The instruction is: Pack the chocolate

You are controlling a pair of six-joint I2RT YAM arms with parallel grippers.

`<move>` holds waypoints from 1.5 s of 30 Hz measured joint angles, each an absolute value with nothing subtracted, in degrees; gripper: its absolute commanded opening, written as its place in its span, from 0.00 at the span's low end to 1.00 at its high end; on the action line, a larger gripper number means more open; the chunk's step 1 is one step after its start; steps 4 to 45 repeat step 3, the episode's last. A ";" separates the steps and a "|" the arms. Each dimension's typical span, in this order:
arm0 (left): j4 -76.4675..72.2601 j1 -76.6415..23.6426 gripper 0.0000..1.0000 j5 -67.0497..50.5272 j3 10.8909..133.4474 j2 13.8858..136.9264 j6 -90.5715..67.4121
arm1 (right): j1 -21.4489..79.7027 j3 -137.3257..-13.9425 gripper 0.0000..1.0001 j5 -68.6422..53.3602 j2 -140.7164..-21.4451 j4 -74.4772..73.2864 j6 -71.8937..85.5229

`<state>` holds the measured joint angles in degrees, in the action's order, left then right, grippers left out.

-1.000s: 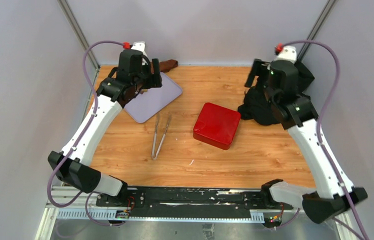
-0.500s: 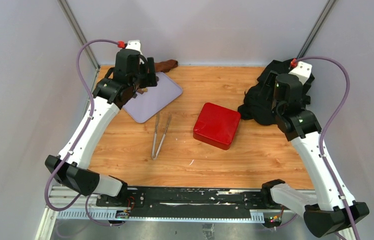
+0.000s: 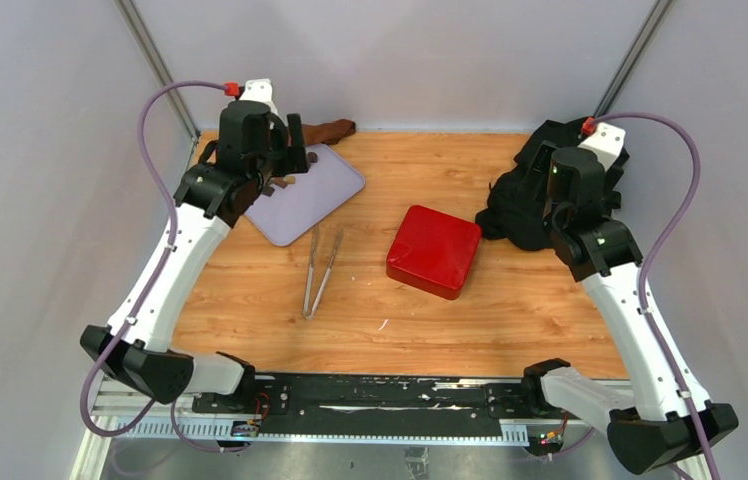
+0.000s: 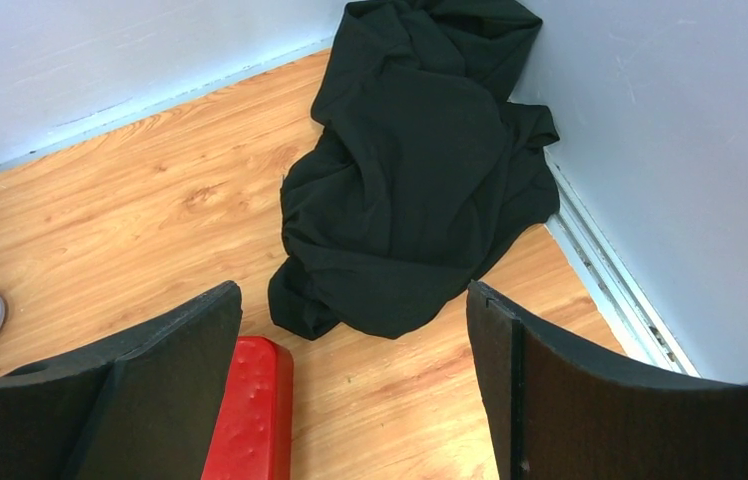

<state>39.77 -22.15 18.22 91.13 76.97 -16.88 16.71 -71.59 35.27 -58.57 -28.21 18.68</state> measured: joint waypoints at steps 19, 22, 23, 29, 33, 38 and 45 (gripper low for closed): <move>39.20 -22.15 0.80 18.11 90.56 76.29 -16.60 | 16.71 -71.59 0.86 35.29 -58.70 -28.21 18.70; 39.20 -22.15 0.80 18.11 90.56 76.29 -16.60 | 16.71 -71.59 0.86 35.29 -58.70 -28.21 18.70; 39.20 -22.15 0.80 18.11 90.56 76.29 -16.60 | 16.71 -71.59 0.86 35.29 -58.70 -28.21 18.70; 39.20 -22.15 0.80 18.11 90.56 76.29 -16.60 | 16.71 -71.59 0.86 35.29 -58.70 -28.21 18.70; 39.20 -22.15 0.80 18.11 90.56 76.29 -16.60 | 16.71 -71.59 0.86 35.29 -58.70 -28.21 18.70; 39.20 -22.15 0.80 18.11 90.56 76.29 -16.60 | 16.71 -71.59 0.86 35.29 -58.70 -28.21 18.70; 39.20 -22.15 0.80 18.11 90.56 76.29 -16.60 | 16.71 -71.59 0.86 35.29 -58.70 -28.21 18.70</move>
